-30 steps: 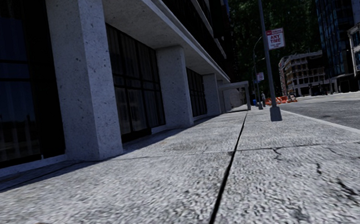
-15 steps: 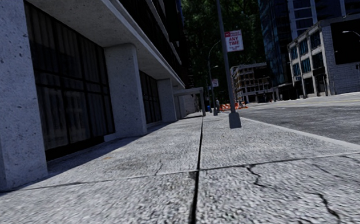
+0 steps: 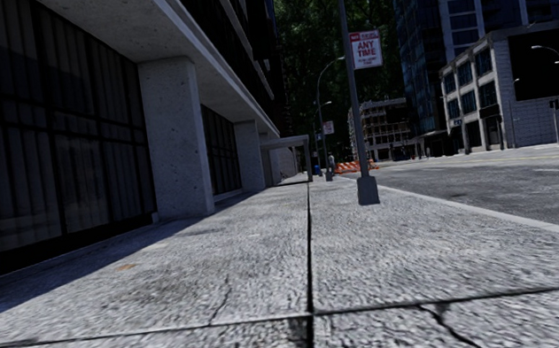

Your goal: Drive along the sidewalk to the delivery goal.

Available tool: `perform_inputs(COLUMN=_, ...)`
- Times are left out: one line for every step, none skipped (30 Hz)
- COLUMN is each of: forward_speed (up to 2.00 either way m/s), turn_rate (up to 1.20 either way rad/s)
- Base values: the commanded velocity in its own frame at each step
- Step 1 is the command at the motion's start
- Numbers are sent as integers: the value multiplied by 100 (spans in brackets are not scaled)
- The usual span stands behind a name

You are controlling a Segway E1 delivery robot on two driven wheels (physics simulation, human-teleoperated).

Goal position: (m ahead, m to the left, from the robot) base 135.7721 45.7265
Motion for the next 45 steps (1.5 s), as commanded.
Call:
perform_inputs(forward_speed=200, turn_rate=0)
perform_inputs(forward_speed=200, turn_rate=0)
perform_inputs(forward_speed=200, turn_rate=0)
perform_inputs(forward_speed=200, turn_rate=0)
perform_inputs(forward_speed=200, turn_rate=0)
perform_inputs(forward_speed=200, turn_rate=0)
perform_inputs(forward_speed=200, turn_rate=0)
perform_inputs(forward_speed=200, turn_rate=0)
perform_inputs(forward_speed=200, turn_rate=0)
perform_inputs(forward_speed=200, turn_rate=0)
perform_inputs(forward_speed=200, turn_rate=0)
perform_inputs(forward_speed=200, turn_rate=0)
perform_inputs(forward_speed=200, turn_rate=0)
perform_inputs(forward_speed=200, turn_rate=0)
perform_inputs(forward_speed=200, turn_rate=0)
perform_inputs(forward_speed=200, turn_rate=0)
perform_inputs(forward_speed=200, turn_rate=0)
perform_inputs(forward_speed=200, turn_rate=0)
perform_inputs(forward_speed=200, turn_rate=0)
perform_inputs(forward_speed=200, turn_rate=0)
perform_inputs(forward_speed=200, turn_rate=0)
perform_inputs(forward_speed=200, turn_rate=0)
perform_inputs(forward_speed=200, turn_rate=0)
perform_inputs(forward_speed=200, turn_rate=0)
perform_inputs(forward_speed=200, turn_rate=0)
perform_inputs(forward_speed=200, turn_rate=0)
perform_inputs(forward_speed=200, turn_rate=0)
perform_inputs(forward_speed=200, turn_rate=0)
perform_inputs(forward_speed=200, turn_rate=0)
perform_inputs(forward_speed=200, turn_rate=0)
perform_inputs(forward_speed=200, turn_rate=0)
perform_inputs(forward_speed=200, turn_rate=0)
perform_inputs(forward_speed=200, turn_rate=0)
perform_inputs(forward_speed=200, turn_rate=0)
perform_inputs(forward_speed=200, turn_rate=0)
perform_inputs(forward_speed=200, turn_rate=0)
perform_inputs(forward_speed=200, turn_rate=0)
perform_inputs(forward_speed=200, turn_rate=0)
perform_inputs(forward_speed=200, turn_rate=0)
perform_inputs(forward_speed=200, turn_rate=0)
perform_inputs(forward_speed=200, turn_rate=0)
perform_inputs(forward_speed=200, turn_rate=0)
perform_inputs(forward_speed=200, turn_rate=0)
perform_inputs(forward_speed=200, turn_rate=0)
perform_inputs(forward_speed=200, turn_rate=0)
